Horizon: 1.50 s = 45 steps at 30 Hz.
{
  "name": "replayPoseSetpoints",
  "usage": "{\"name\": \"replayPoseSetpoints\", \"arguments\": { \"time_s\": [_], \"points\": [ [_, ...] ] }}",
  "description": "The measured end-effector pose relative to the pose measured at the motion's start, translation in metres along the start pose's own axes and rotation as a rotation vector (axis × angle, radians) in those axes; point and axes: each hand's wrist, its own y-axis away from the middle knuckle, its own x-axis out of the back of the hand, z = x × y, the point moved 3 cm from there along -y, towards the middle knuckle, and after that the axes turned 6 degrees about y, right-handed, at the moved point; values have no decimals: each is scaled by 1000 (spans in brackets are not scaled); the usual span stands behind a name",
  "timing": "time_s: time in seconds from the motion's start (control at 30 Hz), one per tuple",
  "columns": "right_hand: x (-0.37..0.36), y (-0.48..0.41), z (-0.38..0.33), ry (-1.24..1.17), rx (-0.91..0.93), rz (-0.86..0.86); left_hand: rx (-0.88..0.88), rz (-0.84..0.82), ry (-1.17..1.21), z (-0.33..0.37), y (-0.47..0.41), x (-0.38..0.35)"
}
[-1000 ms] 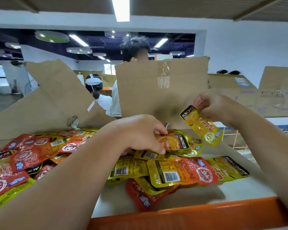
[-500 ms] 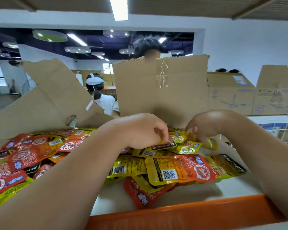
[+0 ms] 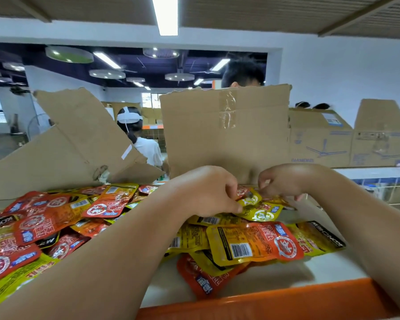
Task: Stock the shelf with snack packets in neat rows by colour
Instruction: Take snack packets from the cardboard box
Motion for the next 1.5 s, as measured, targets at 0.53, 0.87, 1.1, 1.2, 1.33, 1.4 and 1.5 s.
{"name": "replayPoseSetpoints", "arguments": {
  "time_s": [0.53, 0.87, 1.1, 1.2, 1.33, 1.4, 1.5],
  "points": [
    [24, 28, 25, -37, -65, 92, -96, 195, -79, 5, 5, 12],
    [18, 126, 142, -330, -61, 330, -237, 289, -133, 115, -13, -3],
    [-22, 227, 297, -537, -226, 633, -381, 243, -12, 270, -59, -93],
    [-53, 265, 365, -509, -342, 697, -414, 206, -7, 325, -82, -147],
    [-99, 303, 435, -474, -451, 745, -412, 143, 27, 375, -106, -227],
    [-124, 314, 461, -462, -480, 709, -394, 127, 59, 389, -117, -267],
    [-164, 316, 492, -434, -510, 621, -335, 102, 154, 395, -134, -323]
  ]
}}
